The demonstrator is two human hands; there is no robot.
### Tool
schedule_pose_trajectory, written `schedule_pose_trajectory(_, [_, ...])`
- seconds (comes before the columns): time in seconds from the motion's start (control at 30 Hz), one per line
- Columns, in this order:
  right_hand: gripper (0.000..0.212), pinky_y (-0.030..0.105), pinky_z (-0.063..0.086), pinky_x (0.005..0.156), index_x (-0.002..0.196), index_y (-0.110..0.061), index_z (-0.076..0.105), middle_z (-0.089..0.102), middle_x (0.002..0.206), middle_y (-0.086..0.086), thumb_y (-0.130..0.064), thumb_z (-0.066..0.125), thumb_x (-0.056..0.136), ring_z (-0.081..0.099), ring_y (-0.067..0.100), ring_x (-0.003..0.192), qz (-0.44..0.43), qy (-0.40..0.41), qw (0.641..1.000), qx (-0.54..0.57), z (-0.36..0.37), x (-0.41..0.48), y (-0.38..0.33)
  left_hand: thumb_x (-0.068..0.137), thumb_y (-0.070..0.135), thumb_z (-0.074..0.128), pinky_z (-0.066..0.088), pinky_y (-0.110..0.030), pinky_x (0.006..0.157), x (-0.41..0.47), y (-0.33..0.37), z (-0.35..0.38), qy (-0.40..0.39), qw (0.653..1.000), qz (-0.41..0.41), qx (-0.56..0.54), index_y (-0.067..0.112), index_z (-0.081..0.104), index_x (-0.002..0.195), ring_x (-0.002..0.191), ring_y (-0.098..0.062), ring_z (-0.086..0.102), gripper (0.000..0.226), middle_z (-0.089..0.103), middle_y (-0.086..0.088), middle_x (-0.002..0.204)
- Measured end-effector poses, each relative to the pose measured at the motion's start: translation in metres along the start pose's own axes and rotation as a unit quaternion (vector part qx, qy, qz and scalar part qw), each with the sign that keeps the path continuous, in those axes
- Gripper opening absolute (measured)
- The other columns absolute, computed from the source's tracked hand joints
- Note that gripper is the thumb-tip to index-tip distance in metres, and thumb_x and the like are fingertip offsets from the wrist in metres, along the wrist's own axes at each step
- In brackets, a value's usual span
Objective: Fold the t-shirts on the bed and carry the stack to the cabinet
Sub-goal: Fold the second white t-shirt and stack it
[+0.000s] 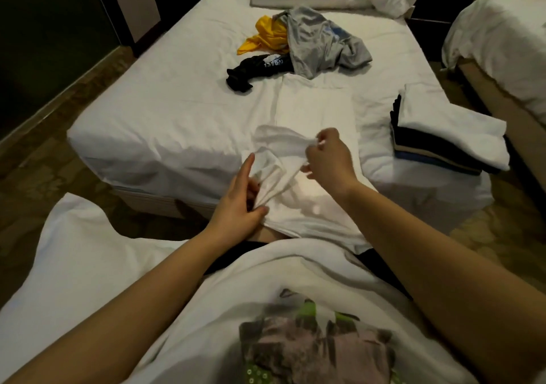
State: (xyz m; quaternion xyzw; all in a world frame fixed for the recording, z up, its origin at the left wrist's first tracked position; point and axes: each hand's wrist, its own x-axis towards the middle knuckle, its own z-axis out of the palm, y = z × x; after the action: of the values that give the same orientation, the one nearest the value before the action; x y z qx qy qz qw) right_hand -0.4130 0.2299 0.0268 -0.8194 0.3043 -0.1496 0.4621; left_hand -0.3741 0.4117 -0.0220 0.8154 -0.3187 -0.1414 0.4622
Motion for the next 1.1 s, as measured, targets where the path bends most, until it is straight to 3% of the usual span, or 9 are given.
schedule_pose_trajectory(0.17, [0.032,0.042,0.054,0.081,0.115,-0.019,0.046,0.059,0.085,0.0,-0.031,0.053,0.086,0.061,0.022,0.081,0.064,-0.071,0.991,-0.094,-0.017,-0.001,0.015,0.082,0.002,0.062,0.039,-0.025,0.093,-0.002,0.003,0.003,-0.012,1.0,0.014,-0.016,0.025,0.019,0.144,0.115,-0.019,0.05,0.079,0.039,-0.002,0.141])
schedule_pose_trajectory(0.27, [0.043,0.032,0.048,0.065,0.125,-0.024,0.041,0.06,0.083,0.0,-0.035,0.054,0.085,0.058,0.019,0.075,0.016,-0.084,0.99,-0.112,-0.003,0.011,-0.002,0.084,0.003,0.059,0.034,-0.026,0.1,-0.003,0.005,0.004,-0.028,0.999,0.017,-0.016,0.029,0.017,0.143,0.128,-0.018,0.042,0.077,0.037,-0.001,0.145])
schedule_pose_trajectory(0.33, [0.051,0.03,0.04,0.058,0.132,-0.022,0.036,0.06,0.091,0.005,-0.032,0.054,0.085,0.055,0.02,0.073,0.012,-0.089,0.983,-0.161,0.007,0.022,-0.008,0.086,0.006,0.059,0.031,-0.026,0.101,-0.003,0.005,0.002,-0.031,0.999,0.008,-0.002,0.035,0.008,0.145,0.128,-0.016,0.04,0.083,0.036,0.0,0.147])
schedule_pose_trajectory(0.57, [0.077,0.028,0.039,0.078,0.144,-0.023,0.024,0.041,0.135,0.014,-0.041,0.068,0.082,0.053,0.027,0.103,0.033,-0.105,0.979,-0.171,0.016,0.049,0.001,0.085,0.016,0.058,0.036,-0.036,0.107,-0.005,0.002,-0.003,-0.028,0.999,0.035,0.018,0.055,0.009,0.132,0.131,-0.018,0.039,0.078,0.034,0.0,0.148])
schedule_pose_trajectory(0.67, [0.072,0.027,0.036,0.082,0.138,-0.014,0.038,0.048,0.133,0.01,-0.05,0.065,0.082,0.051,0.028,0.116,0.07,-0.155,0.968,-0.187,0.021,0.064,0.002,0.082,0.019,0.057,0.038,-0.035,0.105,-0.004,0.001,-0.002,-0.028,0.999,0.034,0.015,0.05,0.016,0.135,0.129,-0.017,0.04,0.074,0.036,0.0,0.147])
schedule_pose_trajectory(0.87, [0.054,0.037,0.047,0.08,0.12,0.0,0.05,0.059,0.108,0.014,-0.041,0.061,0.087,0.059,0.031,0.095,0.166,-0.086,0.981,-0.057,0.018,0.087,0.0,0.078,0.019,0.051,0.033,-0.02,0.097,-0.002,-0.001,-0.002,-0.029,0.999,0.036,0.027,0.048,0.015,0.133,0.127,-0.014,0.041,0.072,0.038,0.0,0.145])
schedule_pose_trajectory(0.93, [0.054,0.042,0.05,0.076,0.114,-0.004,0.045,0.058,0.1,0.014,-0.042,0.066,0.082,0.06,0.033,0.087,0.126,-0.116,0.949,-0.263,0.014,0.083,0.009,0.081,0.017,0.053,0.032,-0.017,0.095,-0.002,-0.002,-0.002,-0.03,0.998,0.034,0.032,0.047,0.015,0.133,0.127,-0.016,0.042,0.071,0.037,0.0,0.146])
schedule_pose_trajectory(1.0, [0.061,0.043,0.043,0.091,0.126,-0.011,0.04,0.052,0.122,0.014,-0.044,0.065,0.081,0.053,0.034,0.11,0.004,-0.087,0.903,-0.421,0.014,0.083,0.016,0.085,0.008,0.057,0.032,-0.017,0.094,-0.001,-0.002,-0.002,-0.035,0.998,0.035,0.038,0.046,0.012,0.133,0.127,-0.019,0.043,0.076,0.036,-0.001,0.146])
schedule_pose_trajectory(1.1, [0.04,0.038,0.037,0.092,0.12,-0.02,0.052,0.052,0.124,0.007,-0.042,0.058,0.087,0.048,0.028,0.114,-0.16,-0.056,0.917,-0.361,0.023,0.077,-0.009,0.087,0.007,0.057,0.03,-0.019,0.099,0.0,-0.002,-0.002,-0.044,0.998,0.033,0.035,0.048,0.008,0.132,0.13,-0.02,0.039,0.078,0.032,-0.001,0.149])
